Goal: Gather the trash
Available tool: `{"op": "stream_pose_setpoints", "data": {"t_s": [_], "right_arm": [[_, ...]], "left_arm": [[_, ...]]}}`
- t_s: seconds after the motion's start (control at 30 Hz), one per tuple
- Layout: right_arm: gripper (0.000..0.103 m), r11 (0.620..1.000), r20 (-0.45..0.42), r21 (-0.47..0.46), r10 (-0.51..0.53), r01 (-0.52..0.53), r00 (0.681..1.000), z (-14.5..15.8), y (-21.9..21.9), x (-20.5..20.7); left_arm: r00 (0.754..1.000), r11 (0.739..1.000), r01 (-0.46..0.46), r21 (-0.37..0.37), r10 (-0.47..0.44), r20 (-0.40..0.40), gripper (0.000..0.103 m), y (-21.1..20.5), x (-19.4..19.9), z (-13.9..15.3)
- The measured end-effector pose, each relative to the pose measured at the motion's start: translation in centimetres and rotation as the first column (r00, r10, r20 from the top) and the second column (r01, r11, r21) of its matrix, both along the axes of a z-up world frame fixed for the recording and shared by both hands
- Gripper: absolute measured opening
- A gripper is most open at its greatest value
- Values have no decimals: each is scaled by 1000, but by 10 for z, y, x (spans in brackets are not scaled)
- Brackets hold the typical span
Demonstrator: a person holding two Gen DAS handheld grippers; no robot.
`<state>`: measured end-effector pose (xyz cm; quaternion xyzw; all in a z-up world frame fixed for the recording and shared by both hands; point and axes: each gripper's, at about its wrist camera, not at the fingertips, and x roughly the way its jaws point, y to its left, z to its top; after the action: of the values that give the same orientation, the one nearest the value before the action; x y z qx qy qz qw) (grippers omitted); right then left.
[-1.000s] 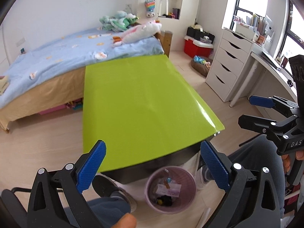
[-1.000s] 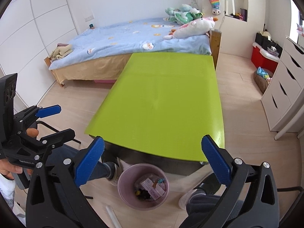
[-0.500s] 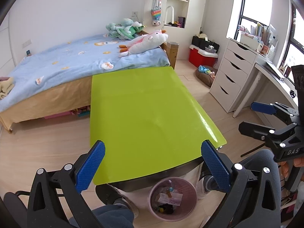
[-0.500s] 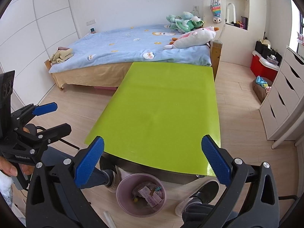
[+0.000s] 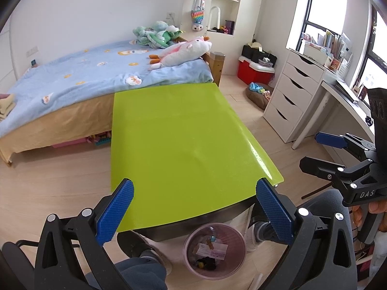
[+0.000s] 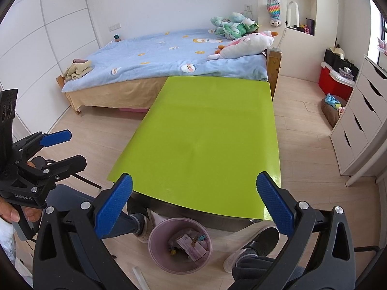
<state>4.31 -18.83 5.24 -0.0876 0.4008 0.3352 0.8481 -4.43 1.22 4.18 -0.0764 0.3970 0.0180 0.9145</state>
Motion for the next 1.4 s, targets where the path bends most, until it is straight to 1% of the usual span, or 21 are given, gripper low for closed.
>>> {"op": "stream_pose_setpoints", "data": {"t_s": [0.73, 1.4], "right_arm": [[100, 1000, -2, -2, -4, 4, 1000, 1, 0, -1], [100, 1000, -2, -2, -5, 5, 1000, 0, -1, 0]], "left_arm": [[1000, 1000, 10, -12, -10, -1, 97, -4, -2, -4], [1000, 1000, 14, -3, -14, -9, 97, -6, 1, -3]]}}
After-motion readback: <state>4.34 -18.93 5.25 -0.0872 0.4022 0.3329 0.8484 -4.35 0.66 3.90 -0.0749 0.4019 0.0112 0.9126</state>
